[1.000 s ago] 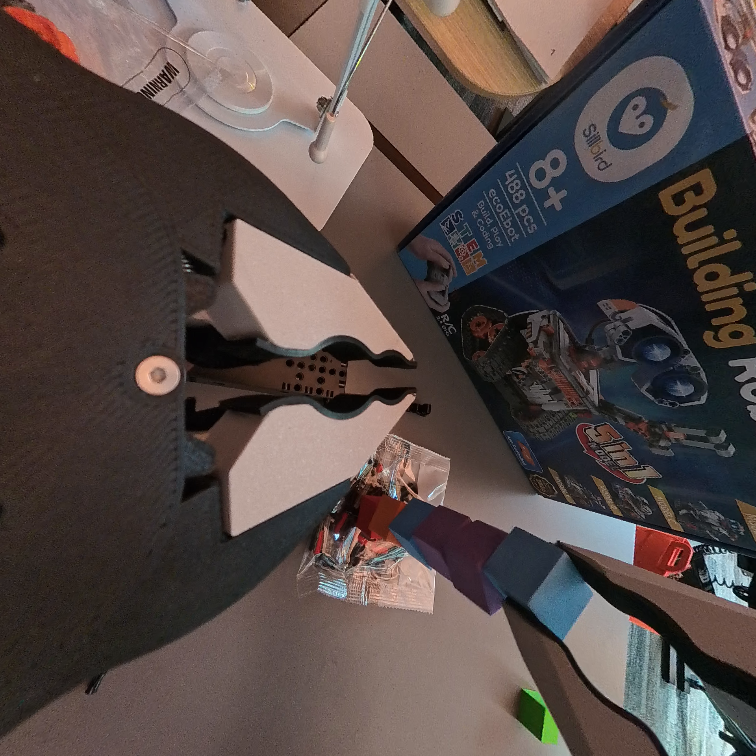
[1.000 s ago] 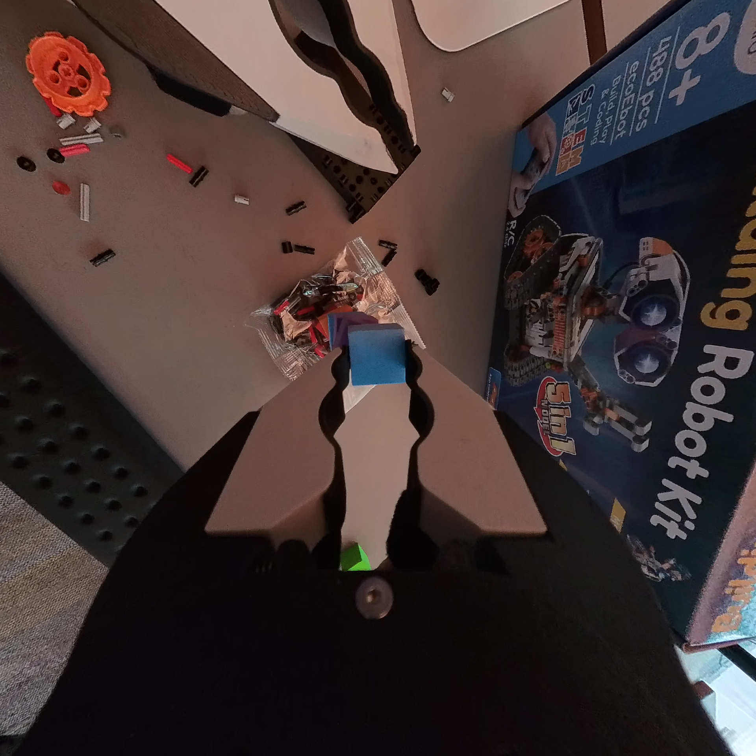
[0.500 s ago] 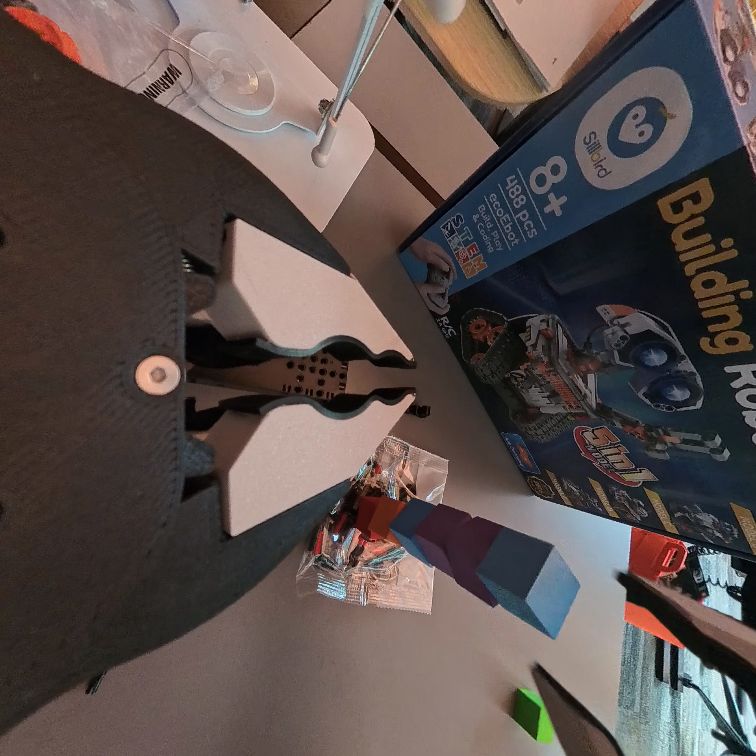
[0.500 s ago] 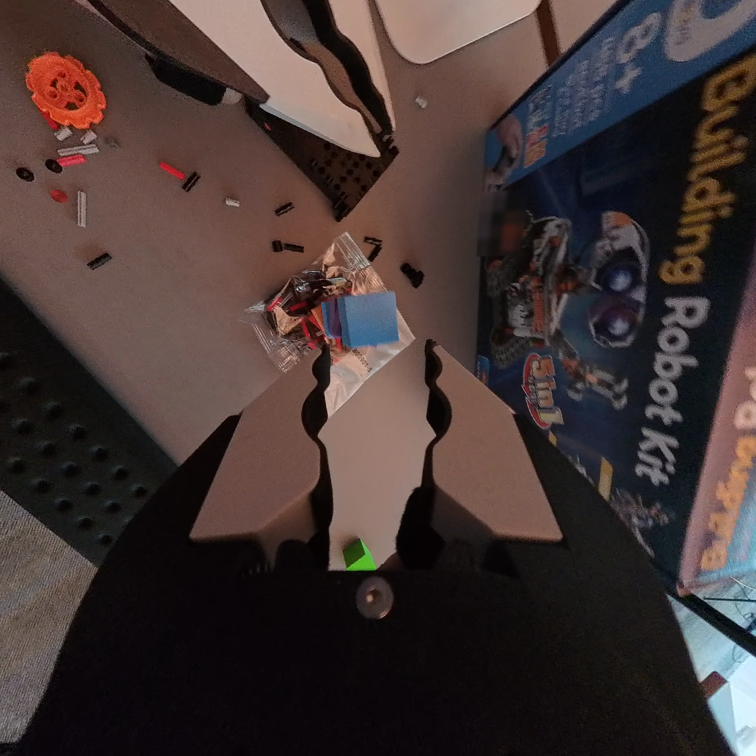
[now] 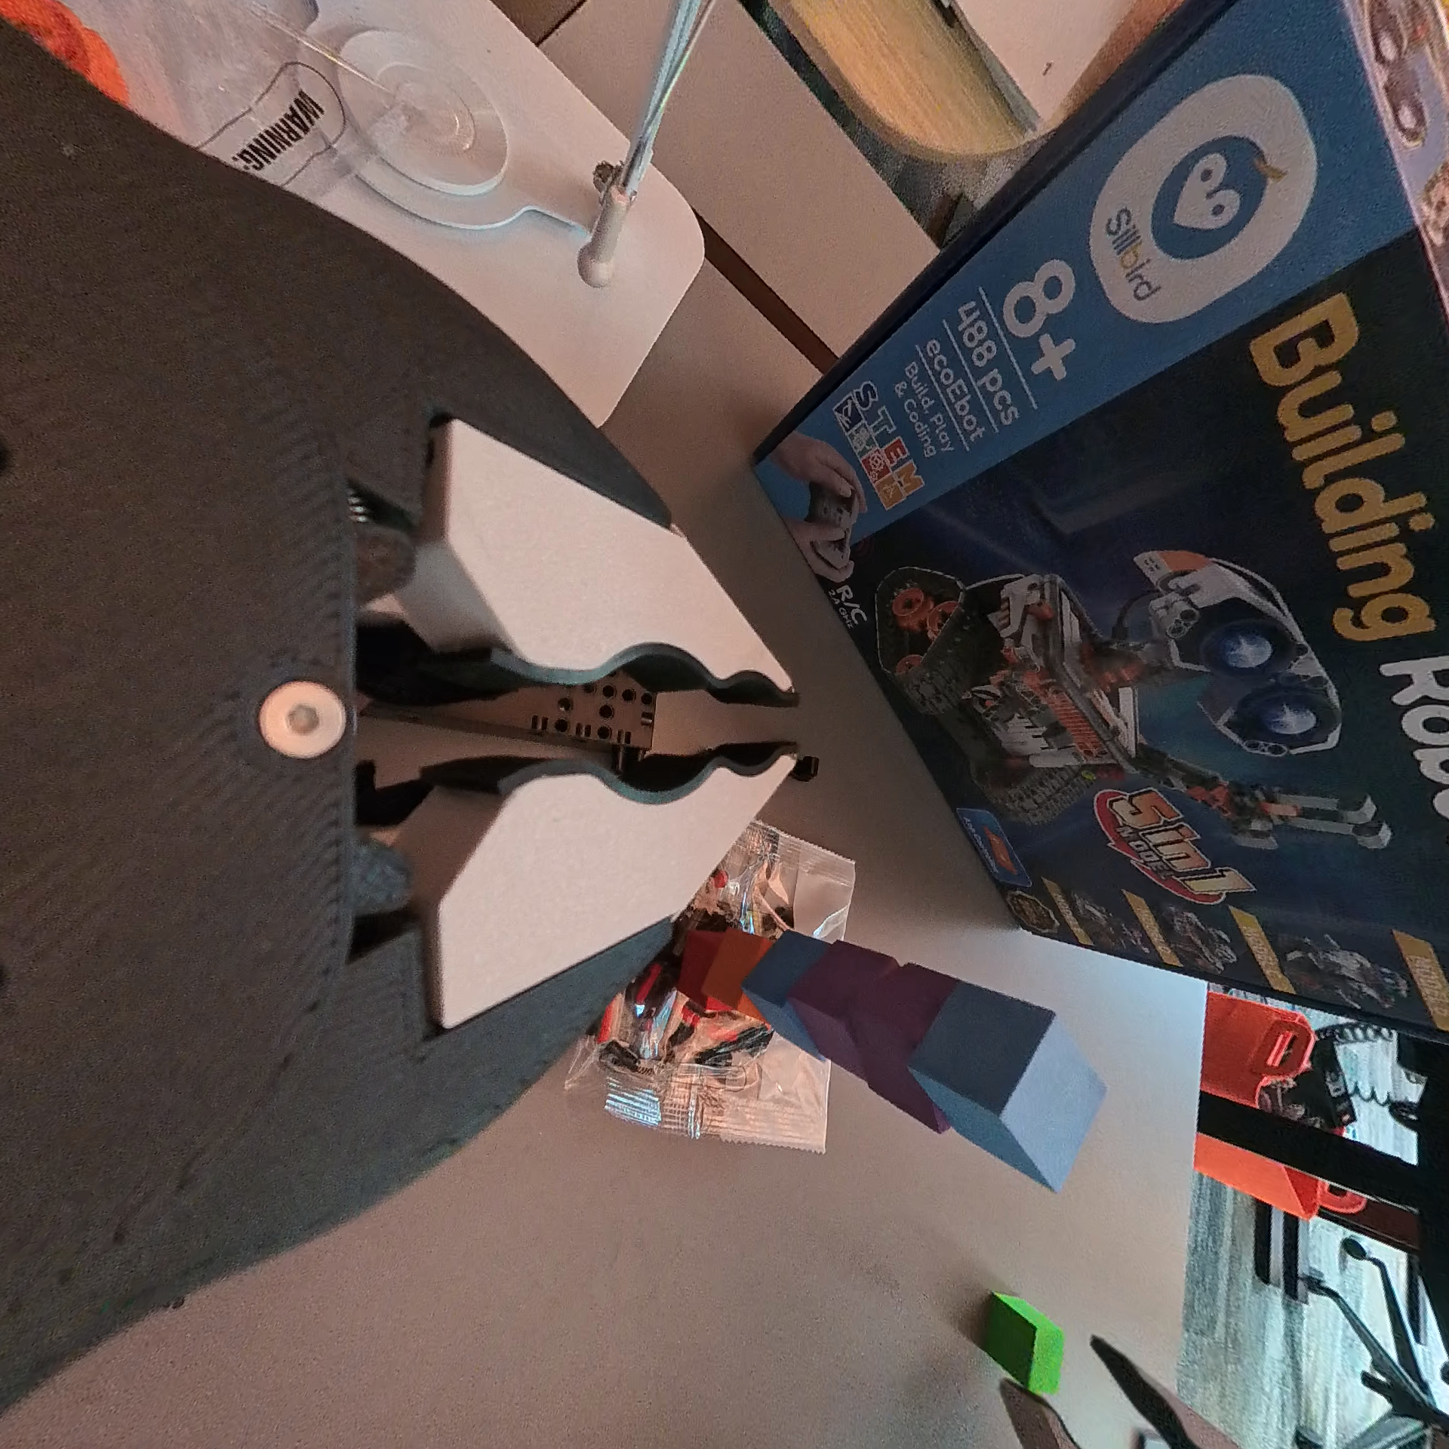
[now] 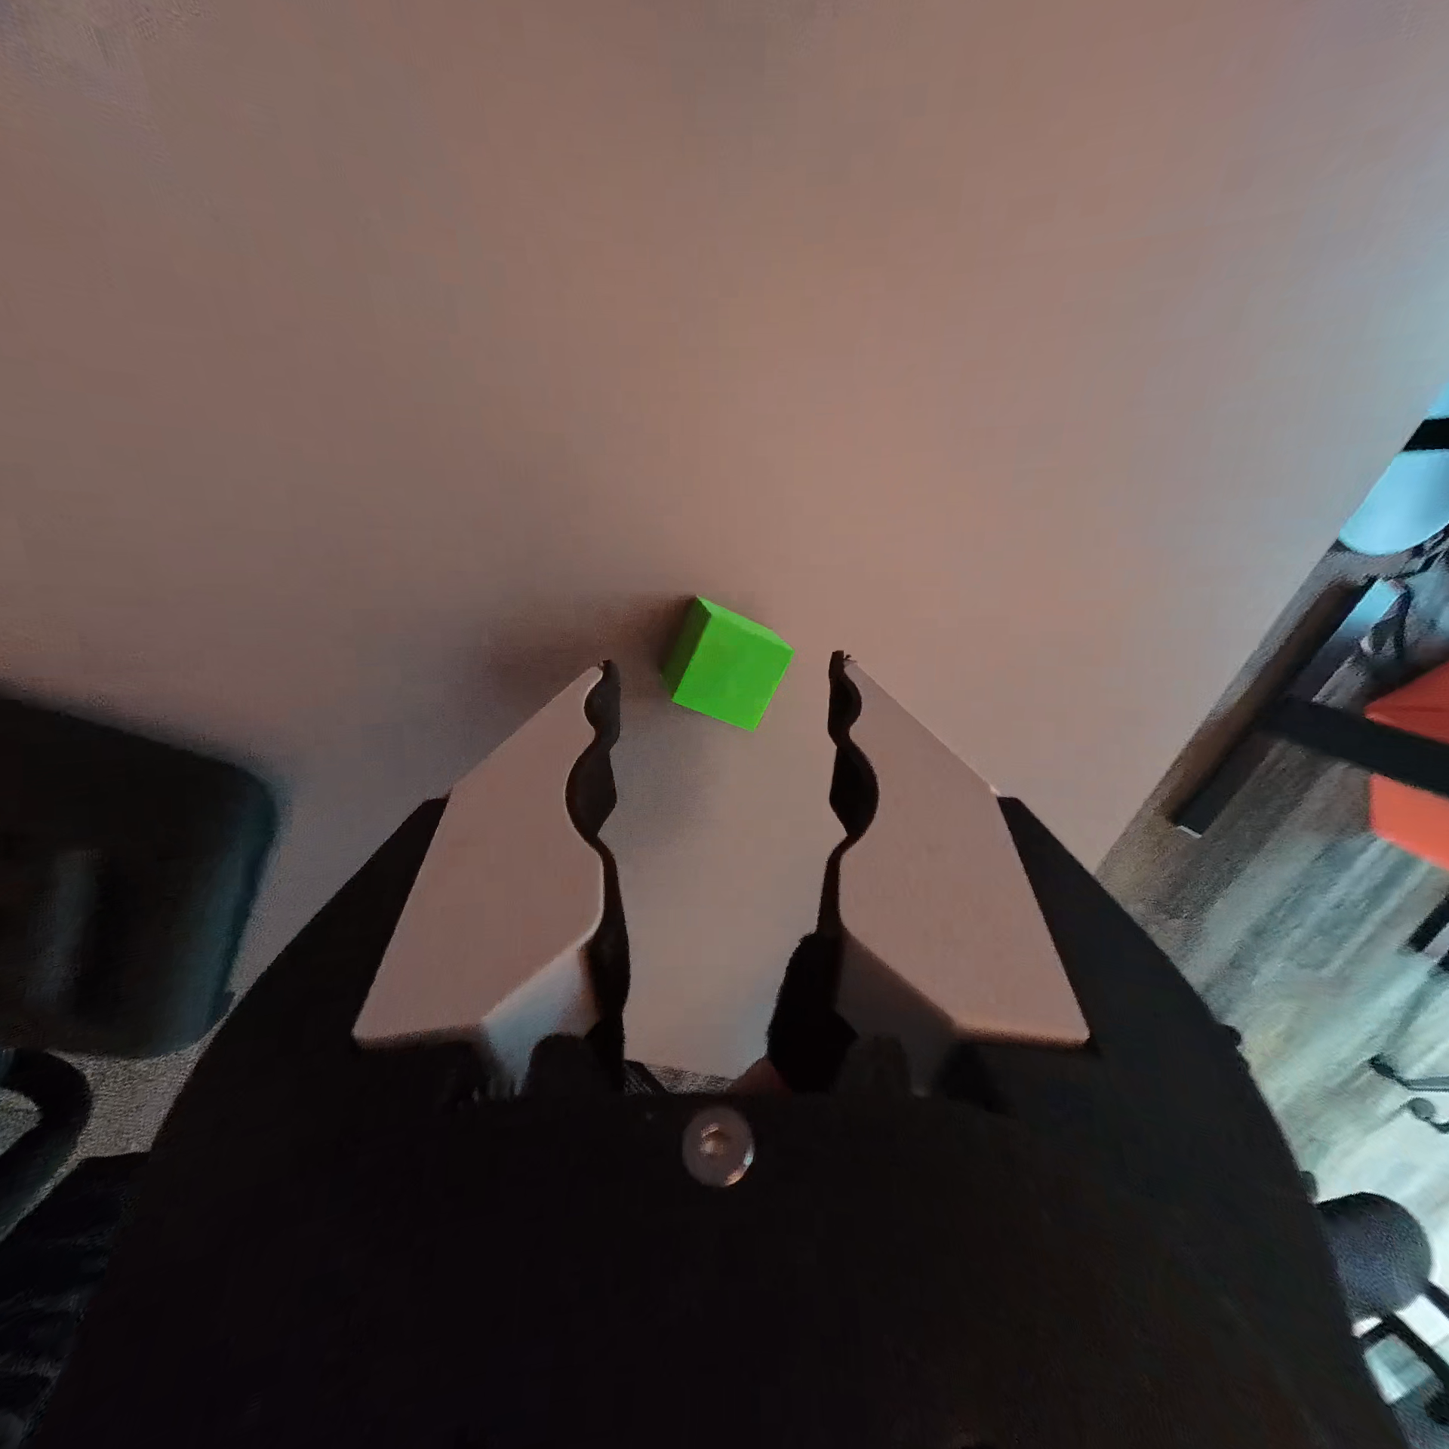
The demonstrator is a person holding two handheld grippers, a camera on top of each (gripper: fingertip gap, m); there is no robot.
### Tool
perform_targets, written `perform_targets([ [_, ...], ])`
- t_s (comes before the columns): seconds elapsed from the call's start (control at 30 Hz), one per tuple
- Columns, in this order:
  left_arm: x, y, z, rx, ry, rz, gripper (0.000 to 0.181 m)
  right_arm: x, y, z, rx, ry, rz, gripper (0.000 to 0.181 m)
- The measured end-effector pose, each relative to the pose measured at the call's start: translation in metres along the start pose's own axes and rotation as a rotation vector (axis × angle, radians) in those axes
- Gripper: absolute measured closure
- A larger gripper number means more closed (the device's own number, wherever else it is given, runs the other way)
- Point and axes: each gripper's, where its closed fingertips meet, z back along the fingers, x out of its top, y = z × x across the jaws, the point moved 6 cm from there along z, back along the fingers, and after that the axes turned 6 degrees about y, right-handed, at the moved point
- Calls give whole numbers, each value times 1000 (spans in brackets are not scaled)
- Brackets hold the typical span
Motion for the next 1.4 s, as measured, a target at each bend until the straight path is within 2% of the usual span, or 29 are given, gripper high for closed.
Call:
perform_targets([
  [0.1, -1, -2, -2, 0, 8, -7, 174, -7, -1, -16, 25, 2, -22, 148],
  [0.23, -1, -1, -3, 2, 10, -1, 174, 0, -3, -8, 22, -77, -36, 151],
  [0.33, -2, -2, -7, -4, 15, 0, 174, 31, 17, 31, 47, -228, 47, 151],
  [0.47, -5, -3, -10, -6, 28, -2, 174, 90, 58, 110, 81, -454, 238, 151],
  [0.57, -5, 0, -9, -5, 22, 6, 174, 130, 87, 151, 76, -498, 388, 151],
  [0.67, -5, 1, -7, -3, 18, 8, 174, 162, 108, 170, 43, -460, 497, 151],
  [0.8, -5, 1, -8, -7, 17, 8, 174, 189, 121, 171, 40, -369, 576, 150],
  [0.93, -4, 2, -9, -13, 13, 11, 174, 202, 126, 163, 50, -296, 609, 150],
  [1.27, -4, 2, -9, -15, 10, 13, 174, 212, 123, 152, 75, -231, 612, 150],
  [1.4, -4, 2, -9, -16, 11, 12, 174, 212, 122, 153, 82, -249, 609, 150],
])
